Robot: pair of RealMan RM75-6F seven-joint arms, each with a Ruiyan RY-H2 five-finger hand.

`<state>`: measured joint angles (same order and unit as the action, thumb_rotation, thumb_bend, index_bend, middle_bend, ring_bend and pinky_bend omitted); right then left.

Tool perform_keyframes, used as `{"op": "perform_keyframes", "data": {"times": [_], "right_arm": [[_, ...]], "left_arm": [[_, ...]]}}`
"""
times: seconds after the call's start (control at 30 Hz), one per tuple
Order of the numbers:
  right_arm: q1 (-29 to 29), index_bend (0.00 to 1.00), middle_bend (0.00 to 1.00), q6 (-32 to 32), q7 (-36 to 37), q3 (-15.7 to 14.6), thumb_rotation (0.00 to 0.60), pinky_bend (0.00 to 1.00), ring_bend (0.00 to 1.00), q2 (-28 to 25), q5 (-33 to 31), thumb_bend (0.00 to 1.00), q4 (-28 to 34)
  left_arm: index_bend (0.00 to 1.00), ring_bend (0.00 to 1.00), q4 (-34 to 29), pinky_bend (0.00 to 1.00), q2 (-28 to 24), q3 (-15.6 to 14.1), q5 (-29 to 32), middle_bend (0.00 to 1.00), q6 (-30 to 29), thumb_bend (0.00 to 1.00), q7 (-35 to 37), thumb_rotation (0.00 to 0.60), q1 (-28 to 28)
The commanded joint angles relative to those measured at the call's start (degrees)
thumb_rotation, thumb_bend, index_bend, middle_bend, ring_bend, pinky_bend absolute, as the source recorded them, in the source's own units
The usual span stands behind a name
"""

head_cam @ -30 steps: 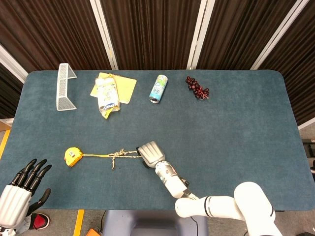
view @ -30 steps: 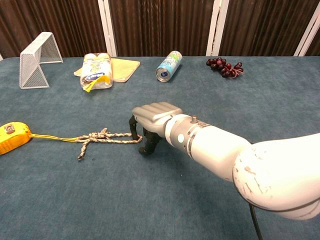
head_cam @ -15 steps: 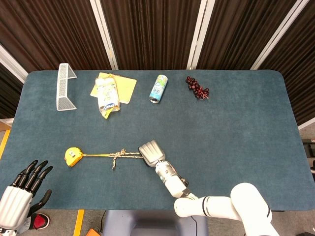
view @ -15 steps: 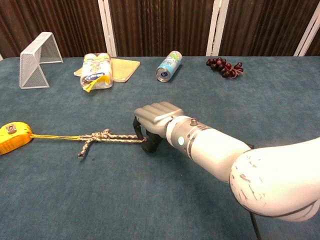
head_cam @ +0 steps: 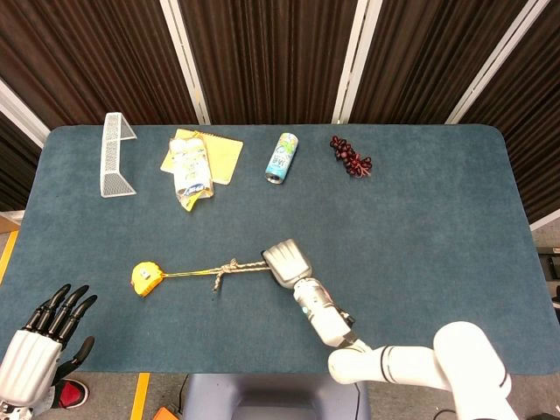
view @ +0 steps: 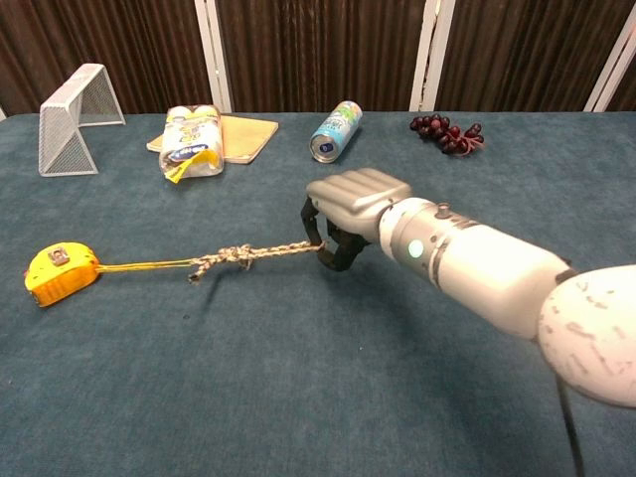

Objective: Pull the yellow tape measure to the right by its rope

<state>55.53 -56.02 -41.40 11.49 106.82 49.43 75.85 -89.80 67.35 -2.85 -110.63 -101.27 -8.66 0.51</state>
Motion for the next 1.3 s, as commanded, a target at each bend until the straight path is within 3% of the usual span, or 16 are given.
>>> {"op": "perform_keyframes", "data": {"times": [0.03,0.3,0.53,0.73,0.9,1.1,1.3], "right_arm": [[-3.0,0.93,1.00,-1.9,2.2,-1.1,0.600,1.00,0.83,-5.5,2.3,0.59,5.4],[-9.6,0.93,1.00,-5.7,6.3,-5.4,0.600,1.00,0.83,-18.6,7.9,0.60,16.1],[-16.2,0.93,1.00,-7.5,16.7,-11.8,0.600,1.00,0.83,-31.3,19.1,0.60,21.1],[-21.4,0.93,1.00,-12.0,26.6,-15.5,0.600,1.00,0.83,-37.5,28.9,0.60,18.0],[-26.0,0.93,1.00,-17.6,34.0,-16.8,0.600,1.00,0.83,-40.7,33.9,0.60,13.0],[-30.9,0.93,1.00,-22.5,44.3,-17.5,0.600,1.00,0.83,-43.2,36.7,0.60,7.7],[-34.6,0.93,1.00,-23.9,52.9,-16.5,0.600,1.00,0.82,-44.3,35.5,0.60,1.2]], "left_arm": [[0.14,0.07,-0.1,0.26,0.4,0.1,-0.2,0.10,0.7,0.37,-1.2,0.600,0.2],[0.14,0.07,-0.2,0.27,1.6,-0.1,-1.8,0.10,2.3,0.37,-5.0,0.600,0.9],[0.15,0.07,-0.6,0.27,2.3,-0.4,-1.7,0.10,4.5,0.37,-7.2,0.600,1.4],[0.15,0.07,-1.2,0.27,2.0,-0.1,-0.4,0.10,4.7,0.37,-6.6,0.600,1.5],[0.15,0.07,-1.2,0.27,1.8,-0.1,-0.2,0.10,4.3,0.37,-6.0,0.600,1.4],[0.15,0.07,-1.2,0.27,1.7,-0.2,-0.4,0.10,4.0,0.37,-5.8,0.600,1.4],[0.15,0.07,-1.1,0.27,1.8,-0.4,-0.7,0.10,3.7,0.37,-5.9,0.600,1.3]]}}
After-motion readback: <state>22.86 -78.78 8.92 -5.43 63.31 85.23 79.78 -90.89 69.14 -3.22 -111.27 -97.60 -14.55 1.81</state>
